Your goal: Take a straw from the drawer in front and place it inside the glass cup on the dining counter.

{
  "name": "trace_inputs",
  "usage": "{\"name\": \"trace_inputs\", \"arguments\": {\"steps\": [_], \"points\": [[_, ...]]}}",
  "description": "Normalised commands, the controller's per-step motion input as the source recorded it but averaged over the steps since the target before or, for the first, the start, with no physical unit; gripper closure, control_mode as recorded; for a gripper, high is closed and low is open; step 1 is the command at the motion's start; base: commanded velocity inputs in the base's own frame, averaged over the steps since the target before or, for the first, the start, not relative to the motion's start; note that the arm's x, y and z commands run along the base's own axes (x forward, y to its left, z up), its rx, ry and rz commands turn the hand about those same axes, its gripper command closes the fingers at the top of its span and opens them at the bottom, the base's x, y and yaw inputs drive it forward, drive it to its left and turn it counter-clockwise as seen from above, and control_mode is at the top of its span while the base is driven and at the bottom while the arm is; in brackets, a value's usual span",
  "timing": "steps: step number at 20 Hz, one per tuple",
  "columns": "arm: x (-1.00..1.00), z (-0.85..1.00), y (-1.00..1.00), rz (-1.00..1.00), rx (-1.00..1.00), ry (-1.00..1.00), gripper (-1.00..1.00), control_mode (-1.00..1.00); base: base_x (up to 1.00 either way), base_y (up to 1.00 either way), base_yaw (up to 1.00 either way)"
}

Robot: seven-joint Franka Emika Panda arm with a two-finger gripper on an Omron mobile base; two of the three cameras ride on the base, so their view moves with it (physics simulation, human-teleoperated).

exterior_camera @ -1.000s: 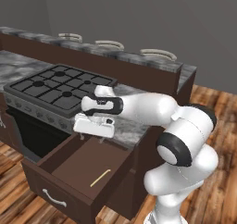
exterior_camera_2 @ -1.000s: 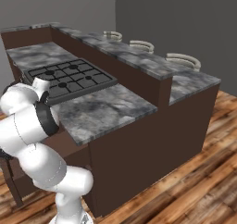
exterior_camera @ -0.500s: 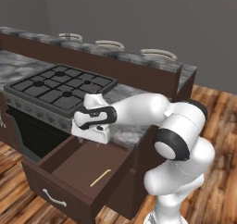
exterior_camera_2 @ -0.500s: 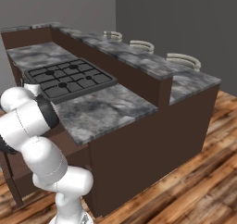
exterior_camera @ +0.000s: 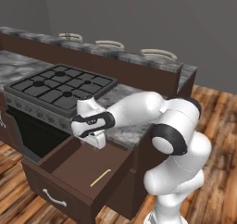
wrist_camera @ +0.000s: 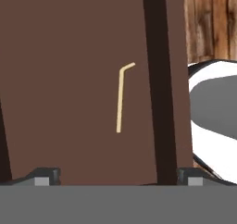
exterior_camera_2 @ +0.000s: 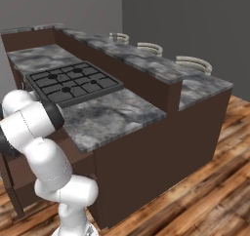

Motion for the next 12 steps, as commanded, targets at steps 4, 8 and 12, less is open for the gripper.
{"name": "trace_inputs", "arguments": {"steps": [4,8,12], "points": [[0.07,-0.24,0.01,-0.26,-0.17,0.0,-1.0,-1.0,0.0,0.0,0.0],[0.12,-0.19,0.0,-0.23,-0.13,0.02,-1.0,-1.0,0.0,0.0,0.0],[0.1,-0.14,0.0,-0.15,-0.06,0.08,-1.0,-1.0,0.0,0.0,0.0]]}}
